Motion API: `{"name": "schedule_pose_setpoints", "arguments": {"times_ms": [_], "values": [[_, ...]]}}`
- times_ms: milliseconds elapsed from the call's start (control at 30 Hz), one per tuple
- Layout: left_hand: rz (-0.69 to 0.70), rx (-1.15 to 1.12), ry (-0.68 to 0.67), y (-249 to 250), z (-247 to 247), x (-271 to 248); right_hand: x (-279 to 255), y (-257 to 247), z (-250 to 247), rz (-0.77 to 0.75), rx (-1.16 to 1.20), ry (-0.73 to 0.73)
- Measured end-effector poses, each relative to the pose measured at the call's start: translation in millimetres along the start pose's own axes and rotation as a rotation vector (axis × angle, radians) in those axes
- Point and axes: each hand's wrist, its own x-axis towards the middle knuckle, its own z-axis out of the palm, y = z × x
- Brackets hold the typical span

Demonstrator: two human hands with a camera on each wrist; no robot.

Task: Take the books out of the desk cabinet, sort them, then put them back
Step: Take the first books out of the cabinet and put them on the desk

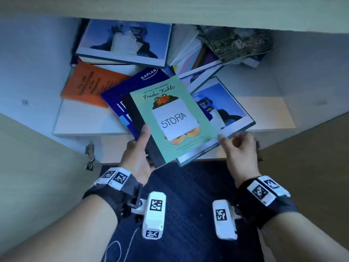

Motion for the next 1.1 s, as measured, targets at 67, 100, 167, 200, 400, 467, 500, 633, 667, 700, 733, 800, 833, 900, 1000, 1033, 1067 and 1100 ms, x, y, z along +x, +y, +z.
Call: {"name": "schedule_pose_setpoints", "arguments": {"times_ms": [67,100,167,200,400,467,500,633,667,700,733,800,833,900,1000,1033,1067,1100], "values": [[0.021,-0.005,0.101,-4.3,5.7,5.4,8.1,12.2,6.9,0.478,0.391,-0.047],[0.026,0.016,0.137,-6.9,7.4,9.3,12.0,13.7,14.3,0.576,0.512,-0.137],[0.021,0.063,0.143,-9.4,11.1,13.7,19.5,13.6,32.2,0.613,0.687,-0.286],[0.009,0.071,0.135,-9.7,10.5,16.1,19.2,10.2,41.7,0.610,0.759,-0.320],[-0.006,0.077,0.099,-9.9,7.3,-4.6,-15.8,-10.9,47.6,0.681,0.998,-0.319],[0.000,0.097,0.075,-9.1,6.2,-28.0,-36.2,-16.7,37.0,0.702,1.004,-0.363],[0.000,0.131,0.061,-9.0,5.3,-42.3,-49.7,-21.3,29.4,0.706,0.995,-0.384],[-0.046,0.208,0.029,-10.1,-0.5,-109.2,-111.2,-35.2,-12.0,0.763,1.021,-0.432],[-0.067,0.220,0.011,-8.5,0.6,-130.4,-128.3,-39.0,-27.3,0.776,1.026,-0.434],[-0.087,0.235,-0.011,-5.1,2.8,-151.5,-144.9,-43.9,-44.4,0.781,1.022,-0.434],[-0.111,0.251,-0.032,-1.6,5.1,-174.8,-162.9,-49.8,-62.9,0.786,1.015,-0.430],[-0.156,0.275,-0.078,4.7,8.7,-222.9,-199.8,-68.6,-103.1,0.769,0.974,-0.426],[-0.183,0.285,-0.107,7.0,10.6,-247.6,-218.8,-80.3,-124.5,0.756,0.955,-0.416],[-0.225,0.286,-0.154,13.3,17.1,-301.5,-256.4,-105.7,-168.1,0.736,0.939,-0.404],[-0.272,0.282,-0.263,28.0,33.1,-378.6,-301.8,-147.6,-231.6,0.690,0.925,-0.385],[-0.279,0.292,-0.296,33.3,38.9,-400.0,-313.1,-158.8,-250.6,0.660,0.932,-0.380],[-0.264,0.308,-0.341,38.3,44.0,-419.0,-323.6,-171.3,-268.9,0.624,0.935,-0.367],[-0.222,0.368,-0.360,41.9,47.4,-432.7,-333.1,-184.3,-285.5,0.598,0.935,-0.346]]}}
